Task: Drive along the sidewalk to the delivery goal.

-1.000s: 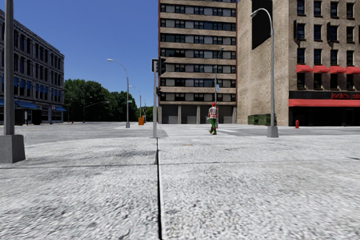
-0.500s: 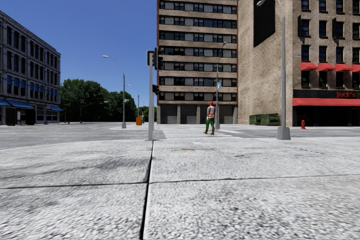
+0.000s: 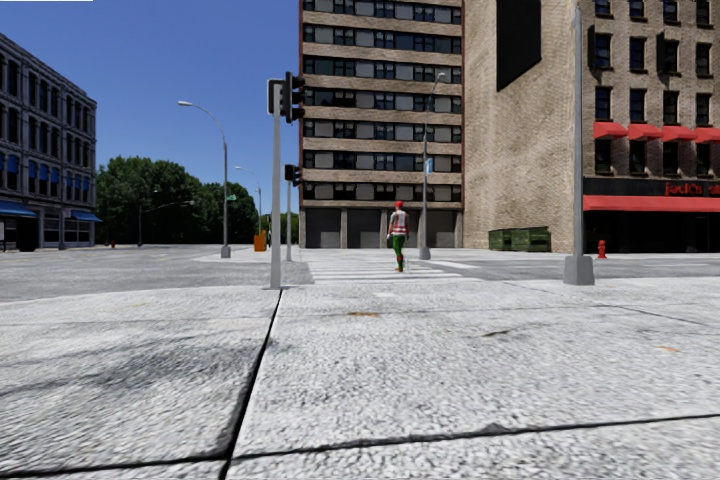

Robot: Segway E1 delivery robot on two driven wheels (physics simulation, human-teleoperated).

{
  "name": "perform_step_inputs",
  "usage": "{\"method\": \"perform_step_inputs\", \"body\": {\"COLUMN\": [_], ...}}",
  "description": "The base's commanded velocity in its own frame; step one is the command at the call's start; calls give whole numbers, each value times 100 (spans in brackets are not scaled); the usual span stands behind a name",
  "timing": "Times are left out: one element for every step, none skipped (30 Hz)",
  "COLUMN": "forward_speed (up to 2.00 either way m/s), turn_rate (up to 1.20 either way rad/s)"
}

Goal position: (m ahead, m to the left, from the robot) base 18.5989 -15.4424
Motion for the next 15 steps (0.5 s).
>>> {"method": "perform_step_inputs", "body": {"forward_speed": [200,200,200,200,200,200,200,200,200,200,200,200,200,200,200], "turn_rate": [0,0,0,0,0,0,0,0,0,0,0,0,0,0,0]}}
